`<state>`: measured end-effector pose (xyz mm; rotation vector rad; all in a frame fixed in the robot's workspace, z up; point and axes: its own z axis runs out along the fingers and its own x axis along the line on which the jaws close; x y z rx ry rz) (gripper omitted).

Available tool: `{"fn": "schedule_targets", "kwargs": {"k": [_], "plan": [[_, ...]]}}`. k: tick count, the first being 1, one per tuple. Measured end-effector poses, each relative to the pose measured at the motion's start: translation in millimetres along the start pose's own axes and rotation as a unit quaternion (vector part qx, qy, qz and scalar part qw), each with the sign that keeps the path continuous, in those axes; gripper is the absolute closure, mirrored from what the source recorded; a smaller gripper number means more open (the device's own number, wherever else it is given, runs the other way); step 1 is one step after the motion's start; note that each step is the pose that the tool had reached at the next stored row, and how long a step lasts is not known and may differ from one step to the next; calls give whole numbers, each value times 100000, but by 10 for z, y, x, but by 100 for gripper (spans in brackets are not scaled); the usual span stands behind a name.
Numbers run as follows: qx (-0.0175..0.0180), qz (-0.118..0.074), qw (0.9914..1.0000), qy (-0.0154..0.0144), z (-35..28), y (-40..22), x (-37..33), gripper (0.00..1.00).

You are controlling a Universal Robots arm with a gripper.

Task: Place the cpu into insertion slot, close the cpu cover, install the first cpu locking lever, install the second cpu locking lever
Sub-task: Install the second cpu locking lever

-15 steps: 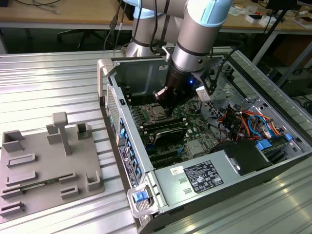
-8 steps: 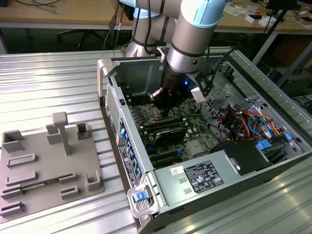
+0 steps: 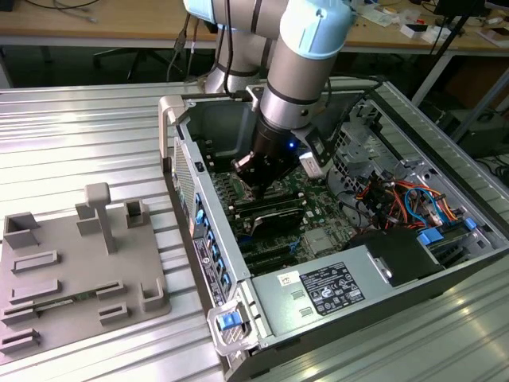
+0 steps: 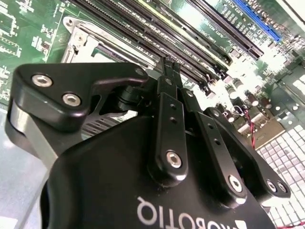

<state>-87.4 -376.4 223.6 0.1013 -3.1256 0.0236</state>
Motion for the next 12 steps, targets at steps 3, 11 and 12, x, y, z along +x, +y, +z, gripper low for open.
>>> {"fn": "schedule_targets", "kwargs": {"k": [3, 11, 12], "plan": [[1, -52, 100000, 17, 15, 2, 34, 89], [-443, -251, 99999, -12, 79, 5, 76, 89], [-948, -368, 99995, -55, 93, 6, 79, 89]]}}
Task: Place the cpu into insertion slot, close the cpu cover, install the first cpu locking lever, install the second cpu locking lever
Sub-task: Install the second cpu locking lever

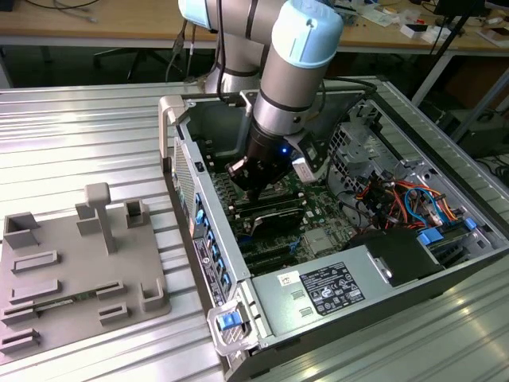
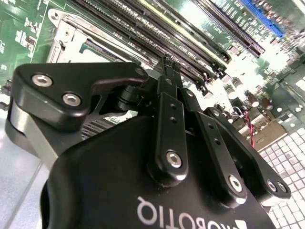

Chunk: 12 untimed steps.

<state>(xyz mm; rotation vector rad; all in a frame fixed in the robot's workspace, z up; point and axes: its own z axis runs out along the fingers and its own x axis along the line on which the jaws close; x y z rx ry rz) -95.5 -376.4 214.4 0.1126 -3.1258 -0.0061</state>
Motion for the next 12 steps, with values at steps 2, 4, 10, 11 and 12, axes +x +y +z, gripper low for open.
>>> {"fn": "schedule_targets", "kwargs": {"k": [2, 4, 10, 11, 12], "plan": [[-715, -186, 99997, -50, 11, 0, 3, 89], [-1445, -362, 99989, -102, 22, 1, 8, 89], [-1579, -439, 99987, -104, 29, 2, 34, 89], [-1575, -441, 99987, -104, 29, 1, 34, 89], [-1577, -441, 99987, -106, 30, 1, 34, 89]]}}
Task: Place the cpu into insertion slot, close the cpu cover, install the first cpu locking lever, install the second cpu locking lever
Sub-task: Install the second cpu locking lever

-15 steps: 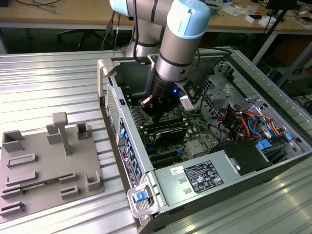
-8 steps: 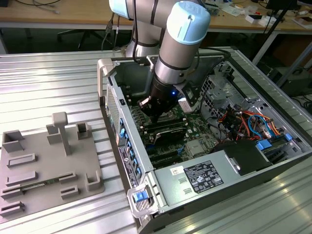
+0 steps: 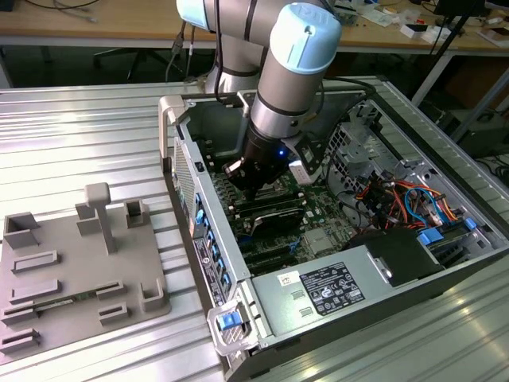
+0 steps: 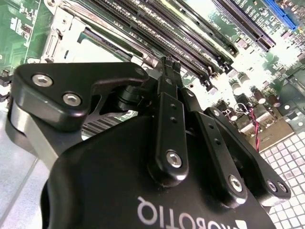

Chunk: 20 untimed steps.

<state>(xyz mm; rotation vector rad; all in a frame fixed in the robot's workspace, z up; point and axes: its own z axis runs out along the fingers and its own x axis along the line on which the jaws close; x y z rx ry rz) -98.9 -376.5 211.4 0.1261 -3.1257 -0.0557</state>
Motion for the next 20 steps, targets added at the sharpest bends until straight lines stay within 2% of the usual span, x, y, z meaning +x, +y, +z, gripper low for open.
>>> {"fn": "schedule_targets", "kwargs": {"k": [11, 15, 20], "plan": [[-135, -156, 100000, -6, 31, -1, 1, 89], [-336, -376, 99999, -22, 39, 0, 0, 89], [-413, -614, 99997, -13, 38, 3, -1, 89]]}}
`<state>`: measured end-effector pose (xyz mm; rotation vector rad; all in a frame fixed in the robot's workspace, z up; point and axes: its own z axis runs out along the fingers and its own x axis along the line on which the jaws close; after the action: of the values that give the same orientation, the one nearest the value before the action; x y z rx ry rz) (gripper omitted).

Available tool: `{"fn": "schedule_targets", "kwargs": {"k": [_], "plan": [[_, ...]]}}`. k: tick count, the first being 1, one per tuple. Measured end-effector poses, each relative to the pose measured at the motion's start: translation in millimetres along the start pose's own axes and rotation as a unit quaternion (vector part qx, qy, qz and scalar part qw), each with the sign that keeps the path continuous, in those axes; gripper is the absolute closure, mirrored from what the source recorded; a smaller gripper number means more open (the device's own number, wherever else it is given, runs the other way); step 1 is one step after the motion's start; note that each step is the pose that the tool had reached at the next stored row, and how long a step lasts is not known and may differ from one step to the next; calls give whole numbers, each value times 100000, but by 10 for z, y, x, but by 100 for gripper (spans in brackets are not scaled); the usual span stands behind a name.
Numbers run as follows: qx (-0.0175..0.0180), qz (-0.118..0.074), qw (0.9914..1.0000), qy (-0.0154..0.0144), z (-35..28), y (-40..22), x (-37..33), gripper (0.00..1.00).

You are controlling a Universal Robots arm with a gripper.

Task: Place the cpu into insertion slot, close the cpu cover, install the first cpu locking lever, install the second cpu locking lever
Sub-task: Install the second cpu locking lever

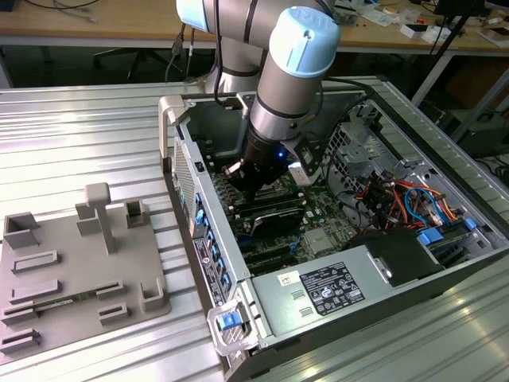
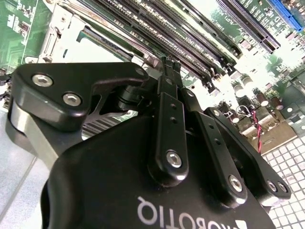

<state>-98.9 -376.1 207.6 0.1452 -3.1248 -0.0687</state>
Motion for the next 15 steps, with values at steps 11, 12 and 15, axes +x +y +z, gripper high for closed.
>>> {"fn": "schedule_targets", "kwargs": {"k": [11, 12, 15], "plan": [[-302, -403, 99999, -5, 40, 32, -4, 89], [-311, -421, 99999, -24, 49, 33, -4, 89], [-229, -440, 99999, 40, 73, 30, -2, 89]]}}
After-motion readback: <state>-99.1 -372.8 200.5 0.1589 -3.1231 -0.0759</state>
